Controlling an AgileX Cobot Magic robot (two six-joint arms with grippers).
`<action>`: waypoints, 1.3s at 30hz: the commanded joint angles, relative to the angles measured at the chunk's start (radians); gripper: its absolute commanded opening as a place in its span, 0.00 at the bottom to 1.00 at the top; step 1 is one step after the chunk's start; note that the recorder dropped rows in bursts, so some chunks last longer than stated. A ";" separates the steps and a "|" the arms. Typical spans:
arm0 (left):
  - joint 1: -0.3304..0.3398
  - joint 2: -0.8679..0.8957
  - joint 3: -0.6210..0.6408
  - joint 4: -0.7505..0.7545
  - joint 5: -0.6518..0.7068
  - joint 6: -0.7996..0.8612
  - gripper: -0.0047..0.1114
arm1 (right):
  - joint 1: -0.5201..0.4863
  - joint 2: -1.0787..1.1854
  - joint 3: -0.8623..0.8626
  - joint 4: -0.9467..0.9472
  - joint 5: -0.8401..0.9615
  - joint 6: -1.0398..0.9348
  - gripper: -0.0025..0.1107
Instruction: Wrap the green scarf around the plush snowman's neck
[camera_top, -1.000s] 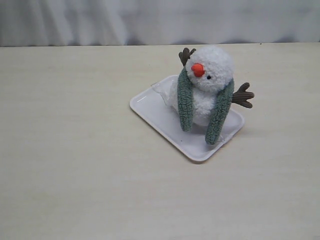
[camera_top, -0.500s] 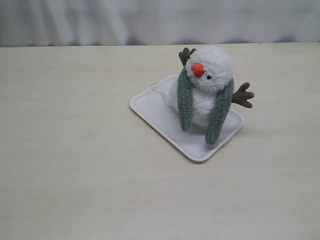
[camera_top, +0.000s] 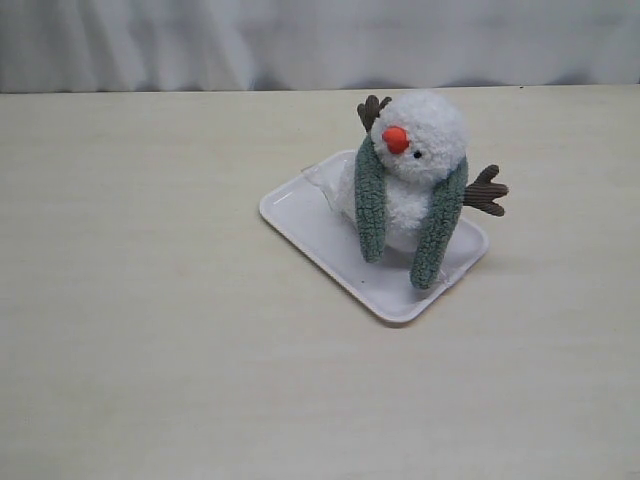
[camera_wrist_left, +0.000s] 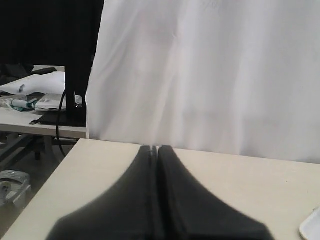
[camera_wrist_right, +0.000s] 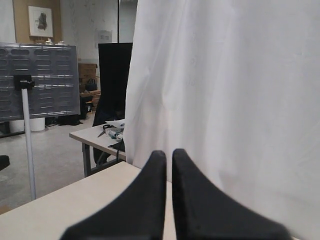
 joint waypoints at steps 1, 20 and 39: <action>0.003 -0.003 0.062 0.009 -0.084 0.001 0.04 | 0.002 -0.008 0.005 0.000 -0.002 0.002 0.06; -0.064 -0.003 0.091 0.063 0.134 0.093 0.04 | 0.002 -0.008 0.005 0.000 -0.002 0.002 0.06; -0.064 -0.003 0.091 0.063 0.146 0.093 0.04 | 0.002 -0.008 0.005 0.000 -0.002 0.002 0.06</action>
